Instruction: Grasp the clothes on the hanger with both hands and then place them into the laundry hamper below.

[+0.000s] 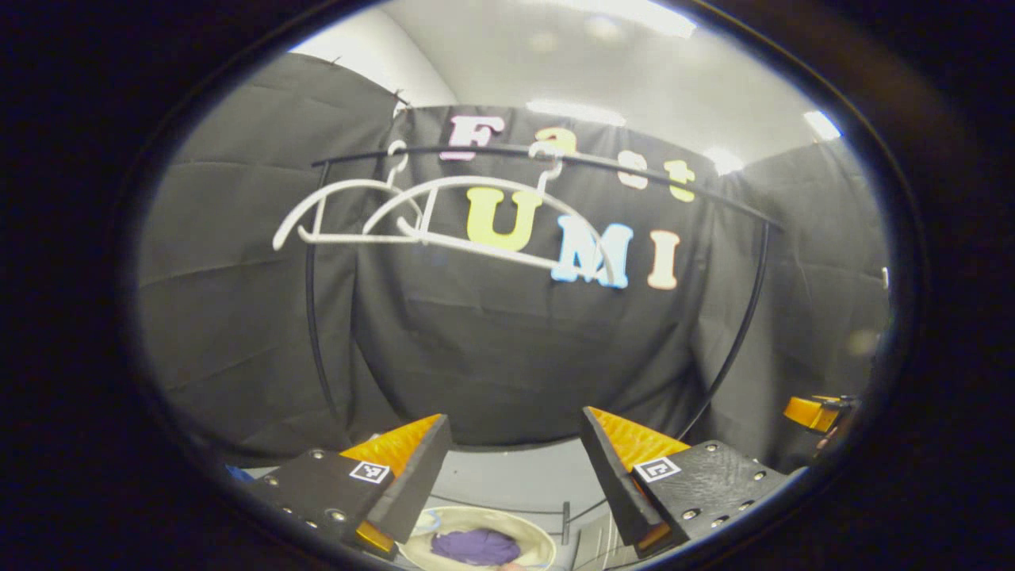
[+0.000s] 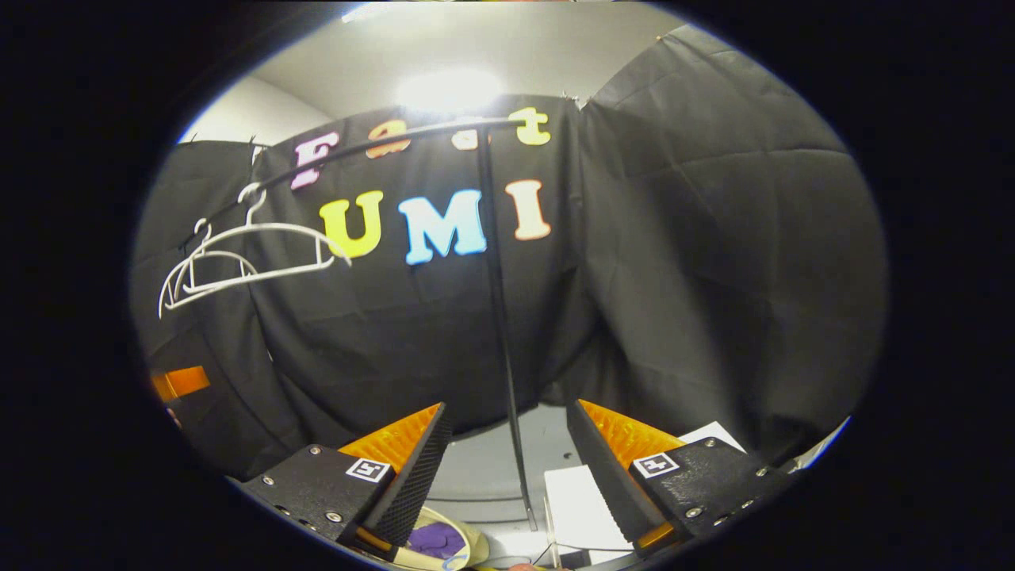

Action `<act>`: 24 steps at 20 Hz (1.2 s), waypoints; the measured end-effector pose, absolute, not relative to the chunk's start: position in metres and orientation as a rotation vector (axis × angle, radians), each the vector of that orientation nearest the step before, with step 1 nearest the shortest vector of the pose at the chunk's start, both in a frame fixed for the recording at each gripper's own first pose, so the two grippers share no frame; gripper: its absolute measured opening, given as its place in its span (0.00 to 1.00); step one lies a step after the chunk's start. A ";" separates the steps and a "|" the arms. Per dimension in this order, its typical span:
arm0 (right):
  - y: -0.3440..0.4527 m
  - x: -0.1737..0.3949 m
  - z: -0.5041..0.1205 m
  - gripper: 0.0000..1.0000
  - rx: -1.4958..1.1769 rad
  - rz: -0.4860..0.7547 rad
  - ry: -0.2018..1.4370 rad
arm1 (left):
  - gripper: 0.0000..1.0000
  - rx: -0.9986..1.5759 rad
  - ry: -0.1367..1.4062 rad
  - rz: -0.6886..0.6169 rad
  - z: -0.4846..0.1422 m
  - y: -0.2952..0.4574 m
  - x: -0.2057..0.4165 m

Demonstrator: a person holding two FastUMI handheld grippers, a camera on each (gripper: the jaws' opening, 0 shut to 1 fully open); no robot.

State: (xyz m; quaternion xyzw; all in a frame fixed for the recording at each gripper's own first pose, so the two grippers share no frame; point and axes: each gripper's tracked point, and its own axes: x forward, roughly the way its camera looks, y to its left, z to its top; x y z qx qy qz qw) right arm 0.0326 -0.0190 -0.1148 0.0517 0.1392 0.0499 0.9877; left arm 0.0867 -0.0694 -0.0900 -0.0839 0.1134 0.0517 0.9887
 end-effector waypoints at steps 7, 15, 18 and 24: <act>-0.103 0.054 -0.025 0.91 0.046 0.057 0.000 | 0.99 -0.197 -0.079 0.084 0.022 -0.111 0.081; -0.135 0.031 0.005 0.95 0.083 -0.032 -0.062 | 0.95 -0.158 -0.171 0.081 0.084 -0.102 0.042; -0.133 0.014 -0.002 0.91 0.071 -0.046 -0.033 | 0.97 -0.128 -0.146 0.107 0.076 -0.076 0.028; -0.120 -0.009 -0.001 0.95 0.069 -0.096 -0.064 | 0.99 -0.124 -0.136 0.088 0.051 -0.053 0.003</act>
